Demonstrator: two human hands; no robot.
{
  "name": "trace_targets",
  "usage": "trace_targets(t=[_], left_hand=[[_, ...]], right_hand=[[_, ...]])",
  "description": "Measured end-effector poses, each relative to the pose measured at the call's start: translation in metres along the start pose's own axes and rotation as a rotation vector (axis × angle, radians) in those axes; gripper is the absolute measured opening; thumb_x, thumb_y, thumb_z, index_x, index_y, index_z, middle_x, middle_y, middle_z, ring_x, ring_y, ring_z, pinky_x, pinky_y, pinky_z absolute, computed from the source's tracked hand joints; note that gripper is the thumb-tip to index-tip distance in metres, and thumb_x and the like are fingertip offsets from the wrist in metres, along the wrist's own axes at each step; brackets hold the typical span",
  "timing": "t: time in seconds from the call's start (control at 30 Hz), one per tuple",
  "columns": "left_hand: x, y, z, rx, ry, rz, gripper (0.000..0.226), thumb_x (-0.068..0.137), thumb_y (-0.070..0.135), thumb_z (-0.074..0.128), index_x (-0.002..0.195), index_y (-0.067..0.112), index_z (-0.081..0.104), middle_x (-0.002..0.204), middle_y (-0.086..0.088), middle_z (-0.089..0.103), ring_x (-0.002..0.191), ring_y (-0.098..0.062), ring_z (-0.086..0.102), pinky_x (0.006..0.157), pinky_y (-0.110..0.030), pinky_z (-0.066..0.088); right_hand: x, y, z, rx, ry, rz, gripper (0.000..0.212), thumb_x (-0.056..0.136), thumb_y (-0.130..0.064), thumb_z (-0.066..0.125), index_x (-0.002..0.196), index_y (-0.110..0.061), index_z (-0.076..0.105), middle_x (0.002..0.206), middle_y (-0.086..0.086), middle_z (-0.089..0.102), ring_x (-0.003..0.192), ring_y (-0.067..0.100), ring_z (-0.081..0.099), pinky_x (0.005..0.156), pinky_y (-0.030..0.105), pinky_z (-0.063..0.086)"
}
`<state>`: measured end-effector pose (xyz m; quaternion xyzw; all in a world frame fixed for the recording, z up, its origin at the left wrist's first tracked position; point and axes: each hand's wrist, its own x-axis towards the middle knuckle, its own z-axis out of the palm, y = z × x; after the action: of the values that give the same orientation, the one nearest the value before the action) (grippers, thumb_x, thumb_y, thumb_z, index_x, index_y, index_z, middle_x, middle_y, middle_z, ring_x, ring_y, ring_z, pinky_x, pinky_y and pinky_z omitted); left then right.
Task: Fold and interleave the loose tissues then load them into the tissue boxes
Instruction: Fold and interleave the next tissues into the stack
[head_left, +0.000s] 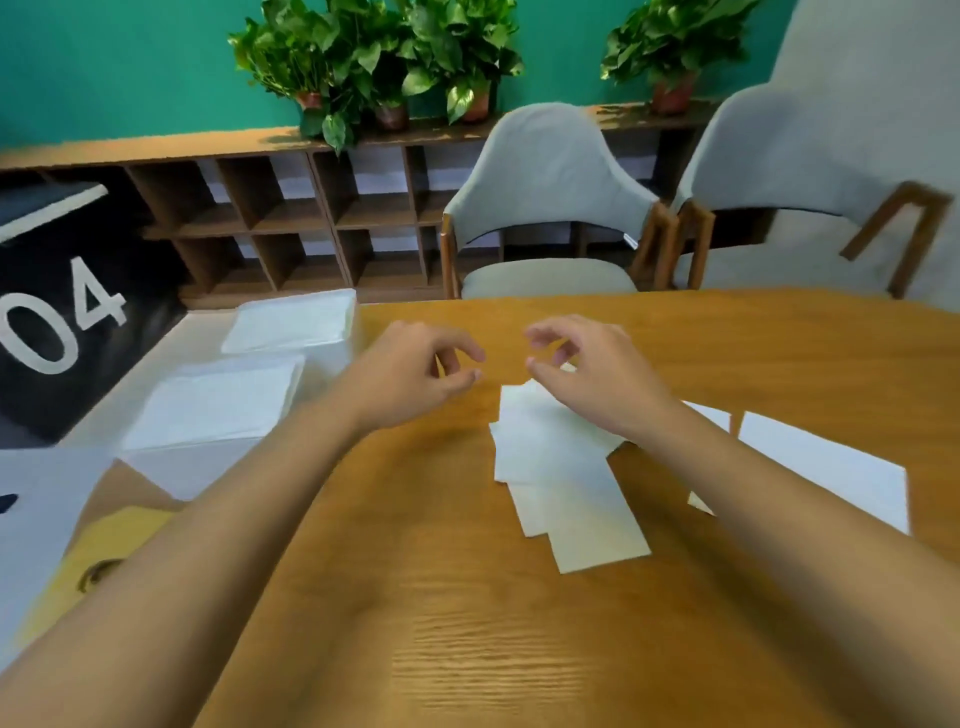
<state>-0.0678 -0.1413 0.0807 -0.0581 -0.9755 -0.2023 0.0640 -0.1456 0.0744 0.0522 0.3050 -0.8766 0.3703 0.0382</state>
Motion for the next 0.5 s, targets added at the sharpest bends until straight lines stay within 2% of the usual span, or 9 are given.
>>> trace_targets(t=[0.13, 0.2, 0.27, 0.33, 0.43, 0.5], left_hand=[[0.012, 0.032, 0.045, -0.085, -0.075, 0.019, 0.026, 0.094, 0.042, 0.074, 0.117, 0.030, 0.073, 0.091, 0.014, 0.069, 0.083, -0.004, 0.063, 0.076, -0.025, 0.053], [0.015, 0.043, 0.070, -0.115, -0.112, 0.013, 0.035, 0.089, 0.046, 0.078, 0.121, 0.031, 0.072, 0.104, 0.013, 0.070, 0.096, -0.004, 0.063, 0.089, -0.030, 0.054], [0.014, 0.048, 0.091, -0.095, -0.149, -0.021, 0.047, 0.085, 0.053, 0.080, 0.127, 0.037, 0.067, 0.129, 0.015, 0.064, 0.120, -0.008, 0.056, 0.106, -0.035, 0.047], [0.010, 0.050, 0.107, -0.081, -0.187, -0.081, 0.060, 0.080, 0.059, 0.081, 0.134, 0.044, 0.060, 0.149, 0.019, 0.048, 0.140, -0.011, 0.041, 0.118, -0.035, 0.034], [-0.003, 0.051, 0.122, -0.125, -0.223, -0.146, 0.080, 0.077, 0.063, 0.082, 0.147, 0.049, 0.047, 0.166, 0.023, 0.023, 0.155, -0.004, 0.016, 0.124, -0.034, 0.015], [-0.012, 0.050, 0.128, -0.168, -0.183, -0.161, 0.085, 0.076, 0.062, 0.082, 0.150, 0.050, 0.043, 0.168, 0.025, 0.018, 0.156, -0.001, 0.009, 0.125, -0.033, 0.012]], right_hand=[[-0.039, 0.041, -0.025, -0.039, 0.005, 0.084, 0.022, 0.096, -0.034, 0.066, 0.118, -0.032, 0.070, 0.108, -0.019, 0.062, 0.093, 0.004, 0.060, 0.079, 0.020, 0.053], [-0.057, 0.061, -0.029, -0.035, 0.006, 0.107, 0.019, 0.095, -0.031, 0.067, 0.114, -0.032, 0.071, 0.108, -0.021, 0.063, 0.095, 0.003, 0.060, 0.079, 0.020, 0.053], [-0.072, 0.078, -0.028, -0.022, -0.009, 0.105, 0.020, 0.094, -0.028, 0.067, 0.113, -0.033, 0.072, 0.109, -0.023, 0.064, 0.098, 0.000, 0.059, 0.084, 0.022, 0.053], [-0.084, 0.090, -0.021, -0.026, -0.039, 0.085, 0.024, 0.093, -0.028, 0.068, 0.116, -0.034, 0.070, 0.114, -0.027, 0.060, 0.106, -0.003, 0.055, 0.091, 0.018, 0.048], [-0.095, 0.102, -0.008, -0.083, -0.070, 0.017, 0.031, 0.093, -0.033, 0.067, 0.124, -0.035, 0.066, 0.130, -0.027, 0.051, 0.122, -0.009, 0.037, 0.099, 0.012, 0.030], [-0.098, 0.103, -0.001, -0.107, -0.071, -0.019, 0.036, 0.093, -0.036, 0.066, 0.129, -0.035, 0.063, 0.139, -0.024, 0.047, 0.128, -0.008, 0.033, 0.104, 0.016, 0.029]])
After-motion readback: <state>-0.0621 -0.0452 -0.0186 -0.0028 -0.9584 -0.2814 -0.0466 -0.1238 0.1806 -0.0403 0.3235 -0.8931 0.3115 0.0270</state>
